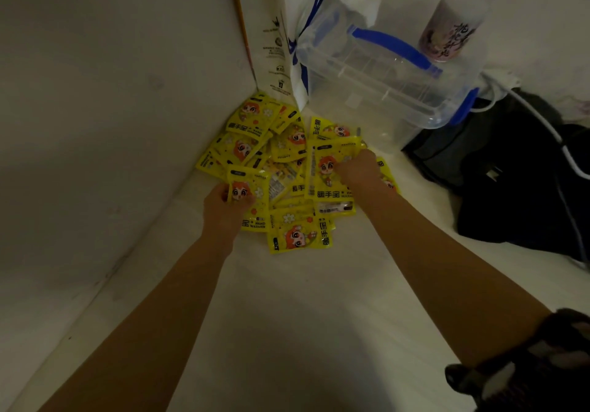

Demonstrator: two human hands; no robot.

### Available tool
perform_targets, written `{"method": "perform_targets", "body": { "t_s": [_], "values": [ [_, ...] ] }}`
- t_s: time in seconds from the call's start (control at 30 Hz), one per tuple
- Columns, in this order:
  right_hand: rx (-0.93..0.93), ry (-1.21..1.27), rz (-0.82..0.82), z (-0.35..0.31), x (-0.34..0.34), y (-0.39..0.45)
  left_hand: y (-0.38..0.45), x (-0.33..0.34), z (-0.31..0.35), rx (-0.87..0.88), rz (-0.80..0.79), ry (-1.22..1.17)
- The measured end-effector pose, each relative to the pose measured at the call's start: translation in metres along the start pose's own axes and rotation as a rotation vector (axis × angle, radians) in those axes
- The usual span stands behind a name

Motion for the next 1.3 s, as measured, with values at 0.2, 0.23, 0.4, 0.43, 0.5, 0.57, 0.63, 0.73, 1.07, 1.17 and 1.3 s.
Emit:
{"method": "perform_targets", "body": {
  "t_s": [0.2,0.23,0.4,0.43,0.5,0.57,0.63,0.73,1.07,1.17,1.3],
  "values": [
    [-0.112,0.169,-0.027,-0.001,-0.005,-0.027,-0.015,-0.004,-0.003,0.012,0.045,-0.063],
    [-0.126,0.179,-0.031,0.0,-0.008,-0.035,-0.019,-0.005,-0.003,0.017,0.039,-0.083],
    [-0.091,0.193,-0.023,0.025,-0.018,-0.078,-0.047,-0.005,-0.007,0.012,-0.025,-0.196],
    [-0.095,0.218,-0.035,0.03,-0.019,-0.088,-0.054,-0.006,-0.009,0.0,-0.037,-0.21],
    [-0.09,0.254,-0.036,0.042,-0.022,-0.111,-0.068,-0.006,-0.017,-0.029,-0.075,-0.248],
    [-0.069,0.26,0.0,0.054,-0.025,-0.137,-0.084,-0.008,-0.025,-0.046,-0.107,-0.248],
    [-0.047,0.287,0.026,0.069,-0.025,-0.161,-0.102,-0.01,-0.033,-0.054,-0.129,-0.238],
    [-0.013,0.31,0.058,0.093,-0.022,-0.202,-0.13,-0.013,-0.048,-0.059,-0.172,-0.229],
    [0.091,0.419,0.193,0.185,0.009,-0.35,-0.228,-0.021,-0.102,-0.046,-0.347,-0.11],
    [0.114,0.443,0.256,0.21,0.016,-0.389,-0.248,-0.019,-0.117,-0.037,-0.409,-0.034],
    [0.131,0.489,0.324,0.237,0.021,-0.436,-0.273,-0.006,-0.127,-0.016,-0.485,0.063]
  ]
}}
Point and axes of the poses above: each hand's wrist, its own y-axis towards the middle knuckle, its own x-axis out of the palm, z = x × y, the point moved 7 cm from there along y, towards the middle knuckle, and after that the axes turned 10 degrees about -z, right-handed, at the moved point
